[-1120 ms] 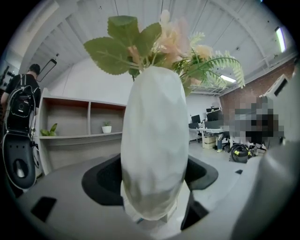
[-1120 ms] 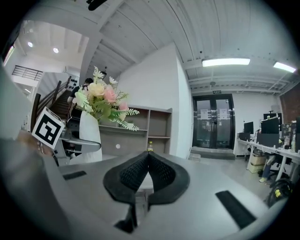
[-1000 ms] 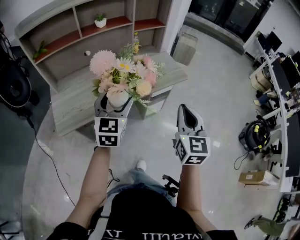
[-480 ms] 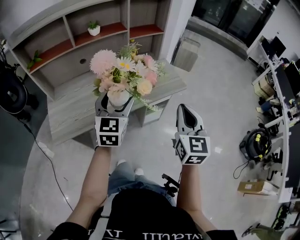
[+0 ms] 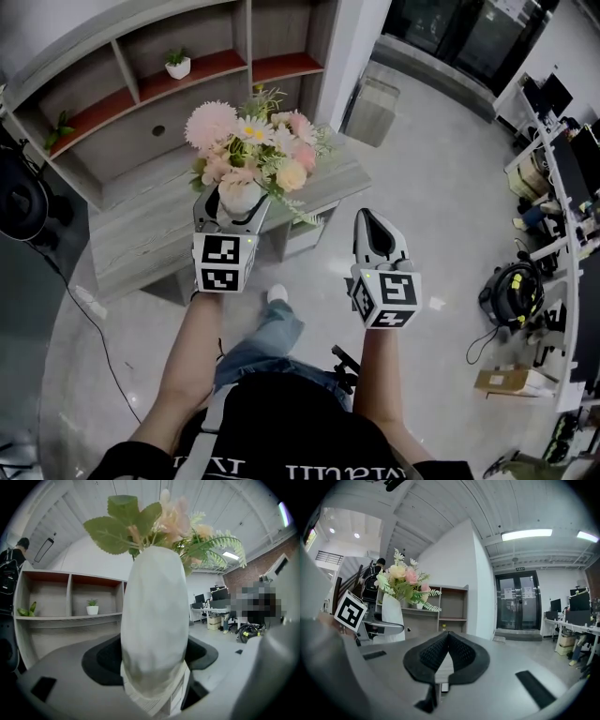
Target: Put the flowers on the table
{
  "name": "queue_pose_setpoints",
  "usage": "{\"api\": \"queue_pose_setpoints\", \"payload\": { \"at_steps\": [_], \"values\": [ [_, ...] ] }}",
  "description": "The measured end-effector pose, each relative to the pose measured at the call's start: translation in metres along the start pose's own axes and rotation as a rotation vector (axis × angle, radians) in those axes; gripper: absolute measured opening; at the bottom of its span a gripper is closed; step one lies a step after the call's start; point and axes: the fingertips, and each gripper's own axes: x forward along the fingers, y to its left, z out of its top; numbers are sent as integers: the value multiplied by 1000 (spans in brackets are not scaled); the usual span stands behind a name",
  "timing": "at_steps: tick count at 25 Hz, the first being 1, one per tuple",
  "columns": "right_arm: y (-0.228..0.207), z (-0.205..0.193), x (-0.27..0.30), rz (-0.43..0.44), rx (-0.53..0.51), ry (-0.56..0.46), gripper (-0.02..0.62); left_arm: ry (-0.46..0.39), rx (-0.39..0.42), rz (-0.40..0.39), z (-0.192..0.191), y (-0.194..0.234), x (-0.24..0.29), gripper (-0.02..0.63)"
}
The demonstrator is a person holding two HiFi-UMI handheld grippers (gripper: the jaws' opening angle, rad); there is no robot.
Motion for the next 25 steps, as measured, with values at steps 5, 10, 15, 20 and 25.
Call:
{"api": "queue_pose_setpoints", "payload": {
  "at_steps": [5, 10, 15, 20, 25],
  "values": [
    [-22, -2, 34, 25, -30, 15, 15, 4, -17, 10, -1, 2, 44, 373],
    [-50, -4, 80, 28, -50, 19, 15, -7, -24, 13, -3, 9, 98, 373],
    [-83, 16, 130, 37, -58, 17, 15, -3, -18, 7, 16, 14, 156, 373],
    [-93, 23, 174, 64, -67, 32, 15, 0, -15, 4, 22, 26, 197, 373],
    [-108, 29, 199, 87, -76, 47, 15, 6, -17, -14, 29, 20, 229, 373]
  ]
}}
